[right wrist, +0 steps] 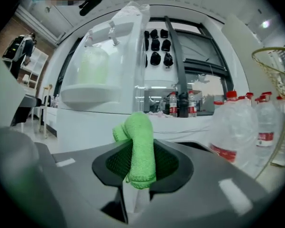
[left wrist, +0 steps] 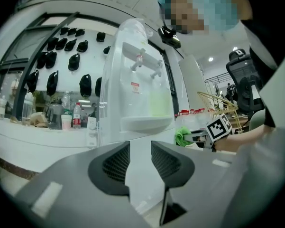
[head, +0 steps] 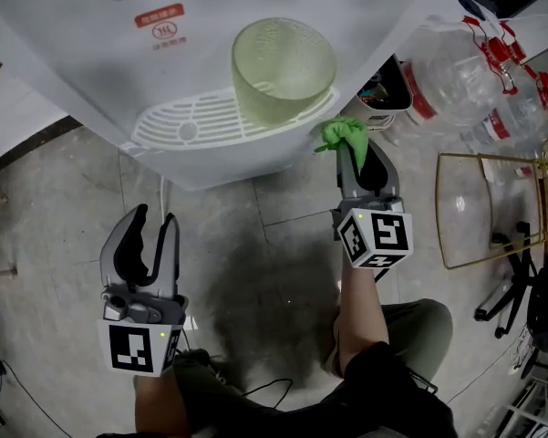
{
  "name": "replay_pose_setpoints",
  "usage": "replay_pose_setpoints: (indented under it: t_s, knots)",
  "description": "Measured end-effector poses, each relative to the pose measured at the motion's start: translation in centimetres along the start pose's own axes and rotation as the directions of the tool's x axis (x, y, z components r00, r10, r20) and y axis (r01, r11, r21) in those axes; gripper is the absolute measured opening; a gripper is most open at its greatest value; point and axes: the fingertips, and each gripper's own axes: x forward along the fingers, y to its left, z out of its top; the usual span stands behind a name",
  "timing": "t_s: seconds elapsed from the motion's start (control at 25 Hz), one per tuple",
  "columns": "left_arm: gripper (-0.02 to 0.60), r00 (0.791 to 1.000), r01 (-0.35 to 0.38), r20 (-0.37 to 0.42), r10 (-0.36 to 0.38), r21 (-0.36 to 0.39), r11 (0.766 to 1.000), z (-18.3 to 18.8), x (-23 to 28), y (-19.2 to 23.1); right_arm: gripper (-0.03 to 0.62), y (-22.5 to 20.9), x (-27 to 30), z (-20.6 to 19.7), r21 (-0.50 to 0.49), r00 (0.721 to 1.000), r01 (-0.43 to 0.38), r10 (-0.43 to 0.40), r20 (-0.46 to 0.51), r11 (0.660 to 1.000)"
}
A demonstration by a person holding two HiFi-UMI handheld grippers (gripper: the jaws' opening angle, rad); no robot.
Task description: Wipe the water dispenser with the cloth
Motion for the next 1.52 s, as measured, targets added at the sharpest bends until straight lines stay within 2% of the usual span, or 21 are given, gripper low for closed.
replay_pose_setpoints:
  t_s: [0.12,0.32,0.44,0.56,0.64,0.72,0.8,0.92,1.12,1.24,1.52]
  knots:
    - [0.112,1.0,-0.012,0.001,0.012,0.012,1.0,0.0,-0.1,0.5,0.109,1.0,-1.0,0.0,0.041,1.0,0.003,-0.004,0.022,0.999]
    - [0.112,0.998,-0.053,0.029,0.053,-0.008,0.999,0.7,-1.0,1.9,0.109,9.8,-3.5,0.0,0.029,0.986,-0.155,0.153,0.063,0.988]
    - [0.112,0.998,-0.052,0.045,0.051,0.011,0.999,1.2,-1.6,2.2,0.109,16.5,-4.1,-0.2,-0.018,0.947,-0.31,0.31,0.088,0.951]
    - [0.112,0.998,-0.045,0.037,0.045,0.003,0.999,0.9,-2.0,2.6,0.109,22.8,-3.4,-2.4,-0.05,0.898,-0.438,0.439,0.012,0.897]
    - [0.112,0.999,-0.041,0.035,0.041,-0.012,0.999,0.8,-2.2,2.8,0.109,26.0,-2.1,-3.8,-0.009,0.873,-0.486,0.486,-0.037,0.874]
    - [0.112,0.999,-0.03,0.045,0.031,-0.019,0.999,0.9,-2.4,2.9,0.109,28.4,-0.7,-4.0,0.033,0.85,-0.525,0.525,-0.024,0.851]
    - [0.112,0.999,-0.015,0.047,0.016,-0.021,1.0,0.9,-2.4,2.6,0.109,29.8,0.5,-4.1,0.044,0.839,-0.544,0.544,-0.003,0.838]
    - [0.112,1.0,0.006,0.027,-0.006,-0.016,1.0,0.5,-2.4,2.2,0.109,29.6,2.0,-4.8,0.054,0.859,-0.511,0.511,0.001,0.858]
    - [0.112,0.999,0.016,0.034,-0.014,-0.034,0.999,0.6,-2.0,1.8,0.109,25.9,2.4,-5.7,0.029,0.888,-0.459,0.459,-0.008,0.888]
    - [0.112,0.998,0.046,0.033,-0.046,-0.022,0.999,0.4,-1.1,0.7,0.109,21.4,2.1,-6.0,0.042,0.913,-0.407,0.407,-0.007,0.913]
    - [0.112,0.996,0.084,0.001,-0.084,-0.006,0.996,-0.3,0.4,-1.7,0.109,9.9,1.5,-7.5,0.025,0.974,-0.223,0.224,-0.041,0.974]
